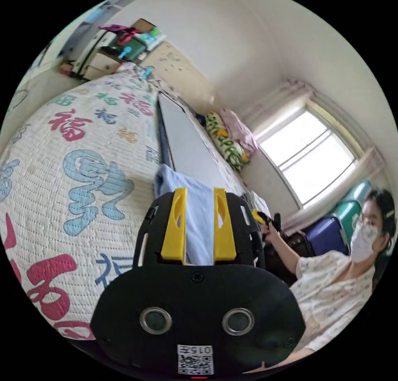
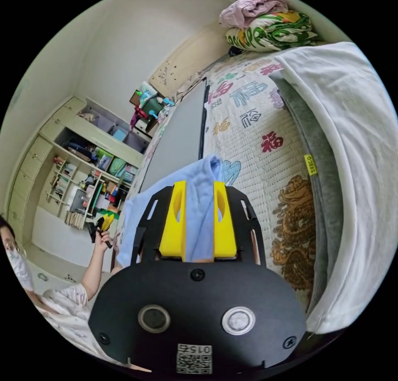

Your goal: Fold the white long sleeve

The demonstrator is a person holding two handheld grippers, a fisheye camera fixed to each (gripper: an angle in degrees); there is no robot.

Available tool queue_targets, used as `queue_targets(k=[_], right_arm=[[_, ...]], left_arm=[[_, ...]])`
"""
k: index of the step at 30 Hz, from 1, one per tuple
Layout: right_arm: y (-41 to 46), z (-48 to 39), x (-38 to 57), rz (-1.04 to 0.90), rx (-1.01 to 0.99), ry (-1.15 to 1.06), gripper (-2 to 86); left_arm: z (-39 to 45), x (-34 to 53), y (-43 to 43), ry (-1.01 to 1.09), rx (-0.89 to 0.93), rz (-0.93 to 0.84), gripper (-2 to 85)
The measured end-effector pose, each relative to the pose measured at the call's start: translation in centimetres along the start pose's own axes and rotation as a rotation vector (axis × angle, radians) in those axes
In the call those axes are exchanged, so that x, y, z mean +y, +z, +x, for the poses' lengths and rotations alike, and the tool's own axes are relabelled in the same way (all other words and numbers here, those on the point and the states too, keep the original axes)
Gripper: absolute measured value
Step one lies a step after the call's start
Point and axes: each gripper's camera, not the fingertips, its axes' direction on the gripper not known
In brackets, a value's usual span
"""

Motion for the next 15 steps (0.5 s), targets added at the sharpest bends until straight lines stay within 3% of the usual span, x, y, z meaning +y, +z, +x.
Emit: queue_targets(k=[3, 5, 9, 11, 15], right_arm=[[4.3, 1.5, -4.3, -0.097, 0.106, 0.027, 12.5], [6.8, 2.0, -6.4, -0.155, 0.081, 0.018, 10.8], [8.2, 2.0, -8.1, -0.170, 0.045, -0.049, 5.0], [7.7, 2.5, -8.8, -0.139, 0.133, -0.072, 4.5], [7.9, 5.9, -9.2, -0.102, 0.122, 0.002, 4.3]], left_arm=[[-3.8, -1.0, 2.5, -0.130, -0.101, -0.002, 11.1], [-5.4, -2.0, 5.6, -0.159, -0.197, -0.112, 9.6], [-4.6, -3.3, 8.1, -0.063, -0.182, -0.178, 1.6], [-3.8, -4.3, 7.4, -0.014, -0.248, -0.169, 0.4], [-5.3, -4.8, 4.6, -0.063, -0.235, -0.092, 0.2]])
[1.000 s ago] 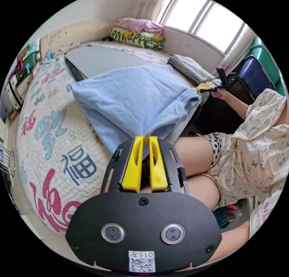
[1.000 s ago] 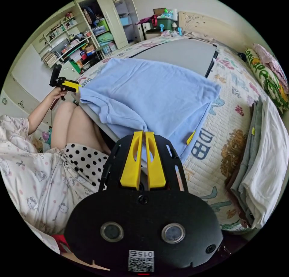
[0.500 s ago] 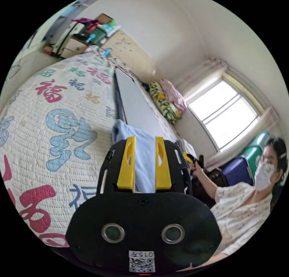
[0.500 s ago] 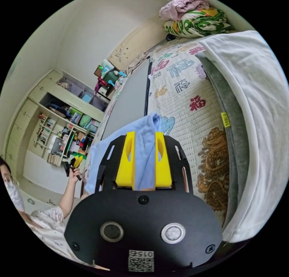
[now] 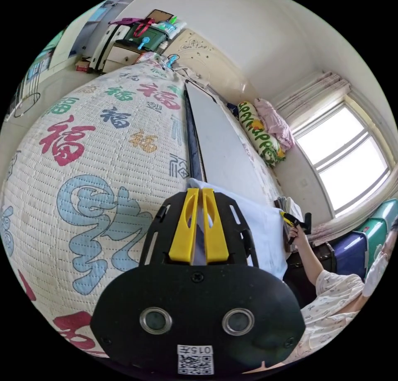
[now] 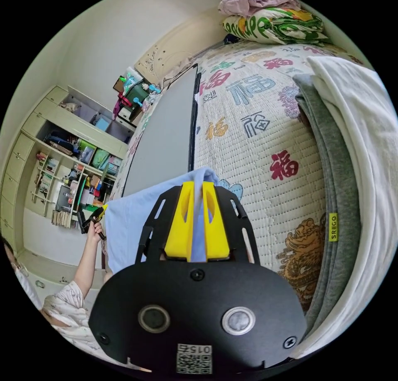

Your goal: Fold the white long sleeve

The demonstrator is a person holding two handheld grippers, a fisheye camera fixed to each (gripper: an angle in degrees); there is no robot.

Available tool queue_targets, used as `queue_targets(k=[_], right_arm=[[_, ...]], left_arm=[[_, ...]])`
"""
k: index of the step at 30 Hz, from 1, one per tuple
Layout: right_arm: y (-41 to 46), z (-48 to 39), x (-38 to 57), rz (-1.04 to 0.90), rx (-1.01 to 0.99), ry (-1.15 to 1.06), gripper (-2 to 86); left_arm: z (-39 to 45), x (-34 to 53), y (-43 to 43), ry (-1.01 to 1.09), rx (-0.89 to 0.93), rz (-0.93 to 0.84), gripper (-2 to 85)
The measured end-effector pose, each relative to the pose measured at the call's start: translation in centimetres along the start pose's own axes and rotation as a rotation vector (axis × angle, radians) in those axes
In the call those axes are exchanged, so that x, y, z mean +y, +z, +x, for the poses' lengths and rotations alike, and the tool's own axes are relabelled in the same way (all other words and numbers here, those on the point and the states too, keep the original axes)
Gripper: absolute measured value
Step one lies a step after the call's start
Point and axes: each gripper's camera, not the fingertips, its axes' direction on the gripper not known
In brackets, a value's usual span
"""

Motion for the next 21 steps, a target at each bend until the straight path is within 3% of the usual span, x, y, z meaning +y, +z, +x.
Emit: queue_targets(k=[4, 8, 10, 14, 18, 21], right_arm=[[4.8, 2.9, 0.9, -0.041, 0.141, -0.006, 4.3], [7.7, 3.3, 3.3, -0.077, 0.281, -0.130, 5.2], [6.5, 3.4, 5.3, -0.095, 0.335, -0.173, 6.0], [0.7, 0.8, 16.1, 0.085, 0.467, -0.385, 6.2], [2.0, -5.0, 27.5, 0.093, 0.282, -0.660, 6.1], [8.5, -11.5, 36.9, -0.085, -0.003, -0.861, 7.7]], left_arm=[[-0.1, 0.8, 1.5, 0.043, -0.166, -0.062, 1.3], [-0.8, 1.7, 1.4, 0.031, -0.164, -0.071, 4.7], [-0.8, 2.4, 0.0, 0.041, -0.159, -0.058, 7.2], [-0.8, 4.1, -3.9, 0.083, -0.142, -0.035, 8.6], [-1.1, 3.3, -5.2, 0.070, -0.054, -0.041, 8.6], [-1.5, 2.1, -5.5, 0.034, -0.016, -0.031, 8.4]])
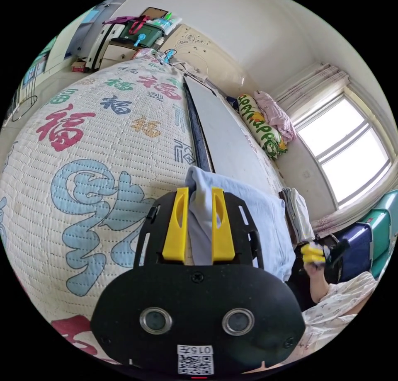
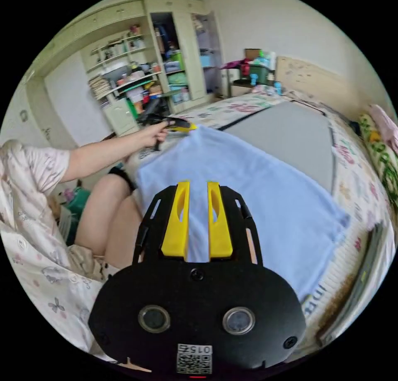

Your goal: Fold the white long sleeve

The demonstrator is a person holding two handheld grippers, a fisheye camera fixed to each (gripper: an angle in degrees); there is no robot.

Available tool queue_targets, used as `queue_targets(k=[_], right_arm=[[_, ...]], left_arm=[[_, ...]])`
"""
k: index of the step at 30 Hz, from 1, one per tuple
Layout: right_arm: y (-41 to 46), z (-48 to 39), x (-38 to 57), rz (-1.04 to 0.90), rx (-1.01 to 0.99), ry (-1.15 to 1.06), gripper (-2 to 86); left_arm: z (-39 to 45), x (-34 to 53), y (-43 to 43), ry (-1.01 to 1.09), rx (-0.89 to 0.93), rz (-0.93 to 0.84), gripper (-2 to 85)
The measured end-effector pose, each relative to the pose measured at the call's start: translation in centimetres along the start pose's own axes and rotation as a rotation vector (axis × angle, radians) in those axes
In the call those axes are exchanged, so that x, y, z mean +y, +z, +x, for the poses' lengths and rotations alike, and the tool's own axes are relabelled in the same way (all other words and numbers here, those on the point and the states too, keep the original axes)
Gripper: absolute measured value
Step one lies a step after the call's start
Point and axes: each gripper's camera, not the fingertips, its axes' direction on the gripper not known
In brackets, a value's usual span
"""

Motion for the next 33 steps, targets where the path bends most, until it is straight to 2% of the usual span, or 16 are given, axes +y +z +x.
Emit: queue_targets(k=[1, 3, 5, 8, 13, 18, 21, 23, 27, 29, 32, 33], right_arm=[[3.0, -4.4, 0.3, -0.008, -0.102, -0.084, 8.4], [7.2, -10.0, 0.4, -0.039, -0.146, -0.182, 9.3], [11.8, -15.2, 0.6, -0.088, -0.114, -0.316, 10.4], [16.8, -18.2, 1.4, -0.202, -0.001, -0.433, 9.9], [17.7, -16.8, 2.3, -0.246, 0.053, -0.403, 1.1], [13.3, -14.8, 2.2, -0.140, -0.014, -0.332, 1.4], [12.9, -14.1, 1.6, -0.197, -0.050, -0.320, 4.6], [10.9, -11.9, 2.0, -0.231, -0.178, -0.289, 6.3], [3.8, -3.1, 3.7, -0.130, -0.198, -0.097, 7.2], [-1.6, 6.1, 5.0, -0.046, -0.126, 0.137, 7.7], [-8.1, 18.3, 7.2, 0.068, -0.007, 0.466, 8.9], [-9.1, 20.3, 7.5, 0.090, 0.011, 0.516, 9.5]], left_arm=[[0.0, -0.4, -0.3, -0.011, -0.006, 0.012, 8.2], [0.1, -1.1, -0.7, -0.011, -0.004, 0.014, 7.6], [0.4, -2.3, -1.5, -0.005, 0.003, 0.003, 6.8], [1.1, -4.1, -2.9, 0.011, 0.011, -0.005, 6.1], [3.2, -7.1, -5.1, 0.073, -0.008, -0.049, 2.0], [6.3, -10.3, -10.1, 0.059, -0.019, 0.128, 1.5], [8.9, -12.6, -8.0, 0.088, -0.178, -0.036, 2.7], [11.2, -12.5, -10.4, 0.125, -0.203, -0.010, 4.6], [14.4, -11.1, -18.1, 0.165, -0.154, 0.073, 6.1], [17.8, -9.9, -22.6, 0.225, -0.069, 0.050, 6.7], [25.2, -7.5, -26.7, 0.343, -0.034, 0.013, 7.6], [27.1, -6.9, -27.3, 0.366, -0.035, 0.010, 7.9]])
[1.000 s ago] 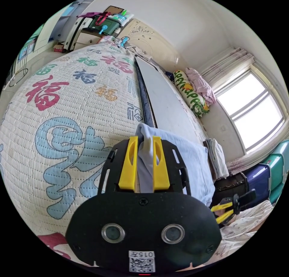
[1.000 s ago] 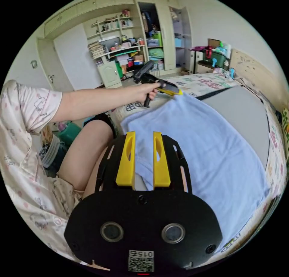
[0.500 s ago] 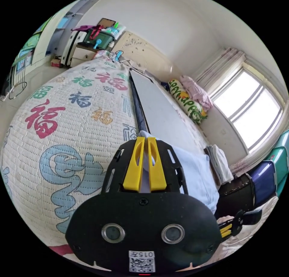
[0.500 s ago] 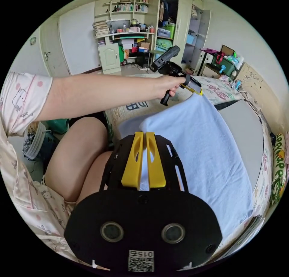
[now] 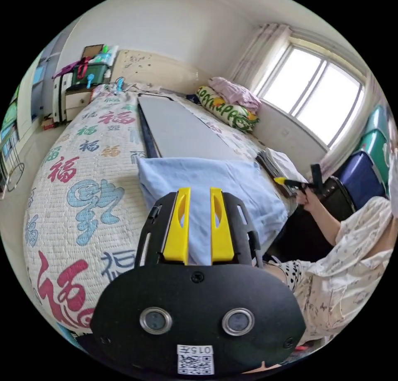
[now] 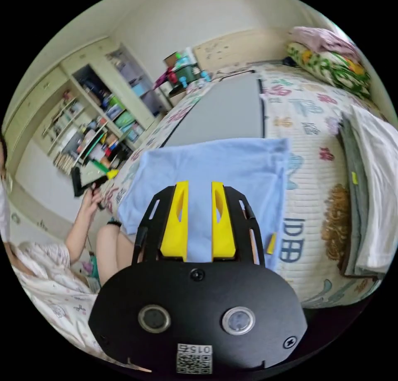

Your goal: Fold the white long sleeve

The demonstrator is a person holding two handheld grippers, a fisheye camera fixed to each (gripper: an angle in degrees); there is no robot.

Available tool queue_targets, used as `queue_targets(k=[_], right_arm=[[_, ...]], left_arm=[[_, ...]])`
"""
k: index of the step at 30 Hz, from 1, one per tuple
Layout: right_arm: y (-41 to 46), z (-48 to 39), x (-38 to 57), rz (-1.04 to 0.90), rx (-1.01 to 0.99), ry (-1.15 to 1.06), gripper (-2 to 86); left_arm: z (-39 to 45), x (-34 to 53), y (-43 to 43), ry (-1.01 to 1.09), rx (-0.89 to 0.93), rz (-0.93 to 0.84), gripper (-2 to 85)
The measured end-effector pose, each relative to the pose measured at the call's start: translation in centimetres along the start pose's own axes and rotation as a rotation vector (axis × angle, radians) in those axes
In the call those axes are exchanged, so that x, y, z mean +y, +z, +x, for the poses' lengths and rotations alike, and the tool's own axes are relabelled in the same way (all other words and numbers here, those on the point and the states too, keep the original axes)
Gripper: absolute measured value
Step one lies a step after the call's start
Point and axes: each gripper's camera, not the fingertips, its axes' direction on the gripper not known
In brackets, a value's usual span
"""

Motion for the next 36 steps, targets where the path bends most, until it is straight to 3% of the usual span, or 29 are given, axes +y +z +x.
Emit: queue_targets(k=[4, 10, 13, 17, 20, 30, 33, 36], right_arm=[[-2.9, 8.6, -5.9, 0.108, 0.111, 0.168, 10.9], [3.4, 13.7, -13.3, -0.014, 0.121, 0.228, 11.2], [6.1, 13.7, -15.2, -0.055, 0.123, 0.196, 10.5], [7.8, 13.0, -16.7, -0.070, 0.102, 0.151, 8.1], [8.0, 12.8, -17.0, -0.044, 0.120, 0.143, 5.9], [10.2, 11.9, -17.5, -0.010, 0.237, 0.138, 4.6], [10.3, 10.7, -14.5, -0.046, 0.289, 0.114, 5.5], [6.4, 6.0, -8.1, 0.013, 0.313, -0.049, 5.8]], left_arm=[[14.9, -1.9, -1.0, 0.189, 0.114, -0.041, 7.5], [34.3, -4.6, 9.1, 0.313, 0.284, -0.137, 8.9], [41.8, -6.9, 13.1, 0.367, 0.252, -0.191, 9.3], [49.7, -9.4, 16.2, 0.549, 0.012, -0.258, 8.9], [52.3, -11.2, 16.5, 0.604, -0.104, -0.308, 8.3], [52.2, -17.6, 11.2, 0.460, -0.040, -0.324, 7.1], [50.6, -18.0, 5.4, 0.396, 0.049, -0.273, 6.6], [46.0, -17.5, -2.9, 0.266, 0.012, -0.201, 6.6]])
